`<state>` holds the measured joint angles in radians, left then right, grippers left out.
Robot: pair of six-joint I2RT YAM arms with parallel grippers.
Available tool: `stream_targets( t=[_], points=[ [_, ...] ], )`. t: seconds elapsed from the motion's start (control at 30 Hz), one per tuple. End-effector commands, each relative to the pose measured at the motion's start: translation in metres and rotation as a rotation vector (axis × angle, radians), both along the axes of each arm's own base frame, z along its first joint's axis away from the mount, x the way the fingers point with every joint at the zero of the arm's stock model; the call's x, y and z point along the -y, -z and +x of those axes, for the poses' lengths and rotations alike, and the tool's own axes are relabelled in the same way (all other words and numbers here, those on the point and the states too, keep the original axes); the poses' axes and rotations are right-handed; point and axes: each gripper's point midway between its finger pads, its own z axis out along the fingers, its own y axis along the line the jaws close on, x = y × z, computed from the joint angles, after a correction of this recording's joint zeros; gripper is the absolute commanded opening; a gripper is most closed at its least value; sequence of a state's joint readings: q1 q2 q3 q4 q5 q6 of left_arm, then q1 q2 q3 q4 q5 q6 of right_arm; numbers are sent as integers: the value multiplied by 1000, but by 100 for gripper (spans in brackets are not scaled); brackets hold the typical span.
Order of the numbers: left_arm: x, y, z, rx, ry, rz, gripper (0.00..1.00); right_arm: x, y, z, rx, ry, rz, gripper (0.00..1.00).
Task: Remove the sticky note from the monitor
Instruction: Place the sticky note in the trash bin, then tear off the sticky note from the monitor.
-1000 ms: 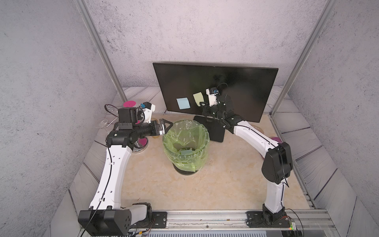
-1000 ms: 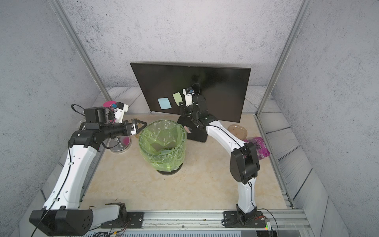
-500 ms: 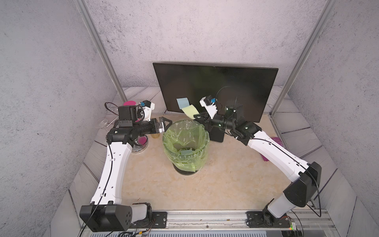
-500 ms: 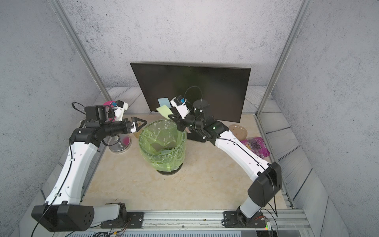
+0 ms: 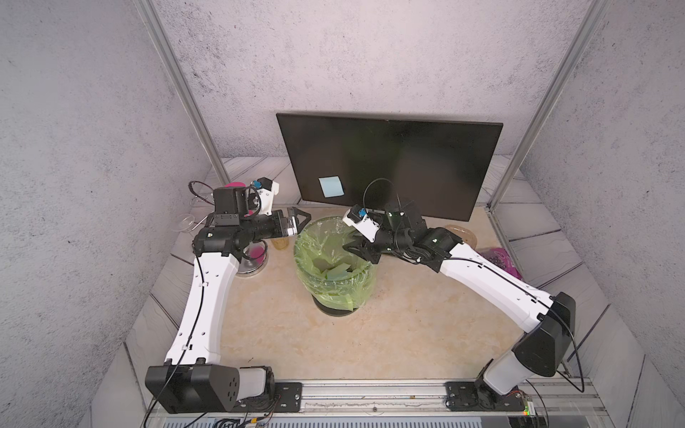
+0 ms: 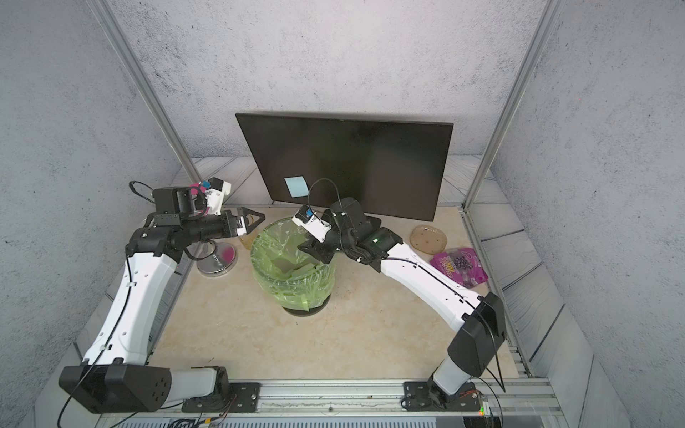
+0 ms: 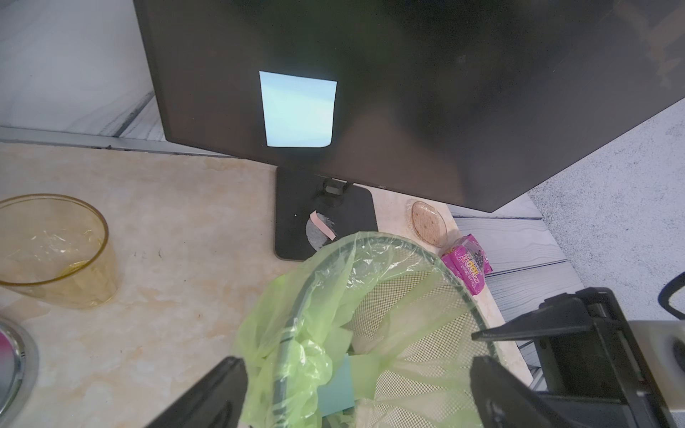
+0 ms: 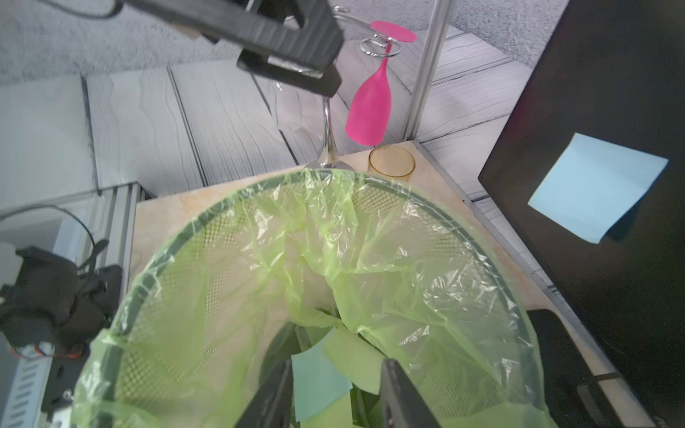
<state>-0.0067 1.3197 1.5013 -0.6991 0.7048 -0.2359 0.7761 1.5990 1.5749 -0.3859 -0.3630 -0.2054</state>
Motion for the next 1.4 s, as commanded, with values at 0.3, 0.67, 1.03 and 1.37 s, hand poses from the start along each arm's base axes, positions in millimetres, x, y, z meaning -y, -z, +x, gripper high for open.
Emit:
stream_targets(
  t=[0.3, 0.67, 1.03, 1.37],
  points=[
    [-3, -8, 11, 27, 19, -1, 100, 64, -39, 48, -33, 341, 205, 68],
    [0, -13, 27, 97, 67, -3, 100, 111, -28, 62, -116, 455, 304, 83],
    [15, -4, 75, 211, 199, -22, 100, 110, -41, 48, -97, 403, 341, 96],
    [24, 13, 114, 258, 335, 5, 97, 111, -38, 48, -95, 409, 334, 99]
  ],
)
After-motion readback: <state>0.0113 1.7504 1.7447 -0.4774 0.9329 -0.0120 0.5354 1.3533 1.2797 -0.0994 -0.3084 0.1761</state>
